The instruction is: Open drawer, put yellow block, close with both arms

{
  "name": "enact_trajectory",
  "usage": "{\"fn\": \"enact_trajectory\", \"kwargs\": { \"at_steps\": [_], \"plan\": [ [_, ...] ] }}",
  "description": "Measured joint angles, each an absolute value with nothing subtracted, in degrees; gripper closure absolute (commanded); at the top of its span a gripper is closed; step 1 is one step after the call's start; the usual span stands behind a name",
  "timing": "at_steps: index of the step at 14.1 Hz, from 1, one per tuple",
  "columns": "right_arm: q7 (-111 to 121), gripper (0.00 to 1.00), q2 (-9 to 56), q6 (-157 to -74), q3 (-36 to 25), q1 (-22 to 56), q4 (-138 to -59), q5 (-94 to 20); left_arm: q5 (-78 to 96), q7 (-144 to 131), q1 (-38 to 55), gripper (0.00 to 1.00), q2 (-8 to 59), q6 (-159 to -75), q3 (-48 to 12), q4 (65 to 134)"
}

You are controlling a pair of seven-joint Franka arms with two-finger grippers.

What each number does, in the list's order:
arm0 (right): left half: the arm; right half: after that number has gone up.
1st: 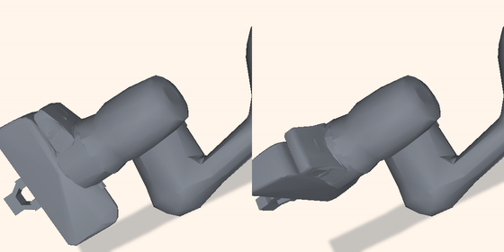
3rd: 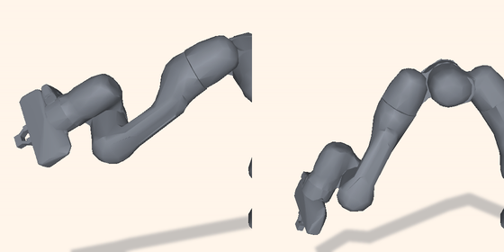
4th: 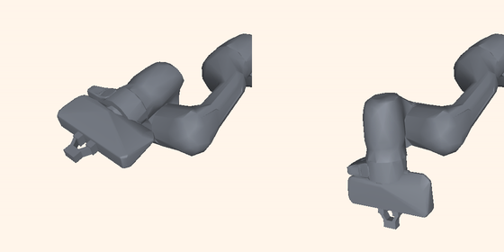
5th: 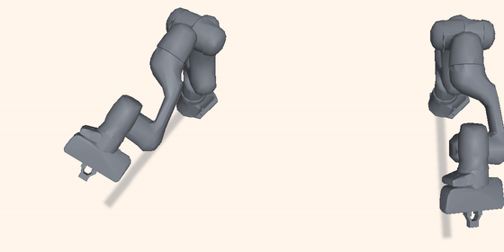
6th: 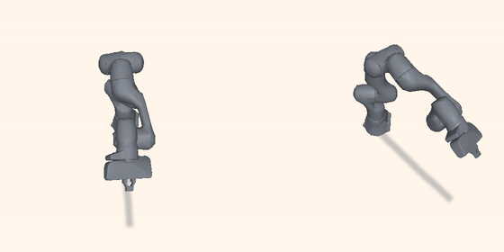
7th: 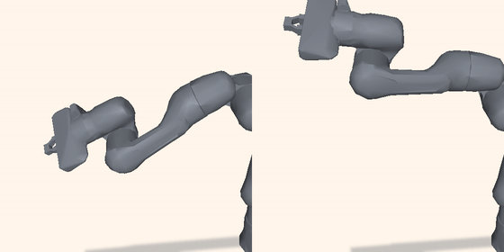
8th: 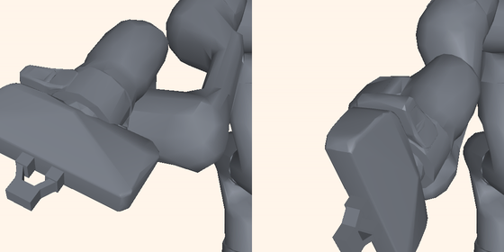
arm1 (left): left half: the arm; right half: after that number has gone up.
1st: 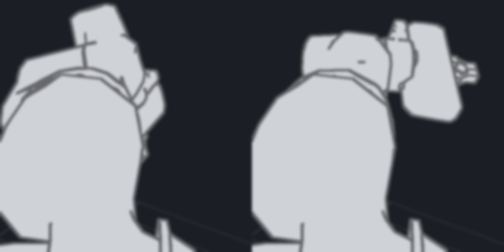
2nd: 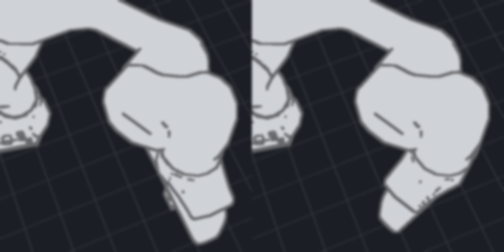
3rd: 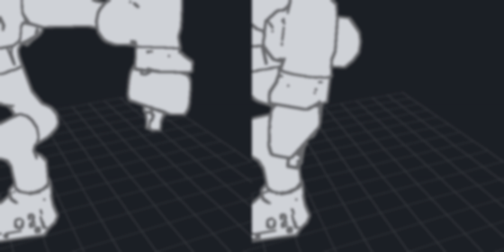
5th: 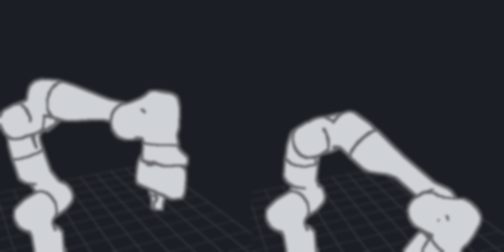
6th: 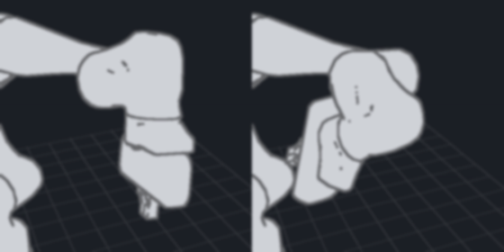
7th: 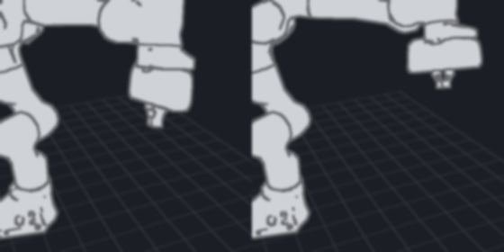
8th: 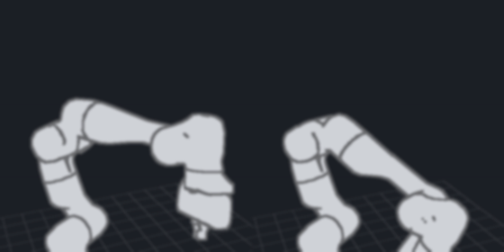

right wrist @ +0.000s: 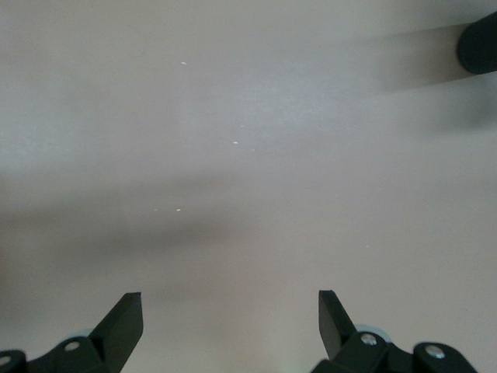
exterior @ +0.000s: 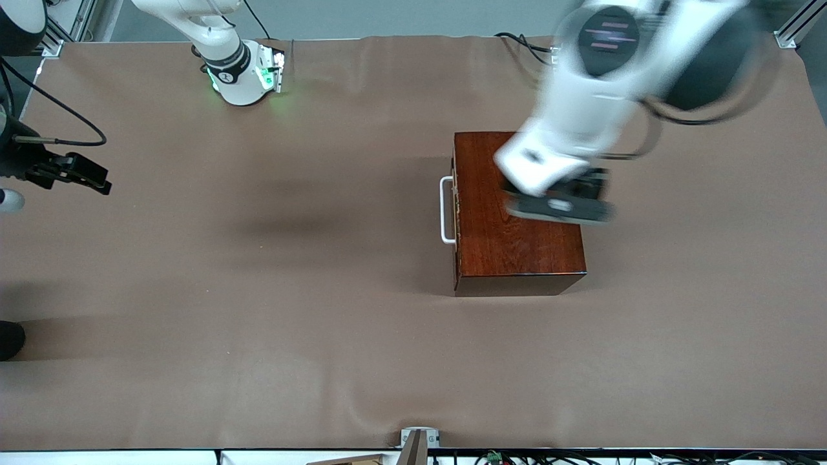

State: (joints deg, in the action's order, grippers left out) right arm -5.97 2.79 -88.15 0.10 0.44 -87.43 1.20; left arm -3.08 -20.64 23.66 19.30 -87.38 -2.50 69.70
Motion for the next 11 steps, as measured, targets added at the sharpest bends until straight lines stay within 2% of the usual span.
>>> {"fn": "enact_trajectory", "kwargs": {
  "at_steps": [4, 11],
  "plan": [
    [-5.98, 0.00, 2.27, -85.29, 0.14, 1.20, -87.35, -1.60, 1.18, -11.96, 12.90, 0.00, 15.95, -84.90, -2.08, 71.60],
    [-6.03, 0.00, 0.04, -83.75, 0.19, 4.27, -84.70, -3.23, 1.27, 0.52, 11.52, 0.00, 11.23, -84.97, 4.61, 78.93]
  ]
}}
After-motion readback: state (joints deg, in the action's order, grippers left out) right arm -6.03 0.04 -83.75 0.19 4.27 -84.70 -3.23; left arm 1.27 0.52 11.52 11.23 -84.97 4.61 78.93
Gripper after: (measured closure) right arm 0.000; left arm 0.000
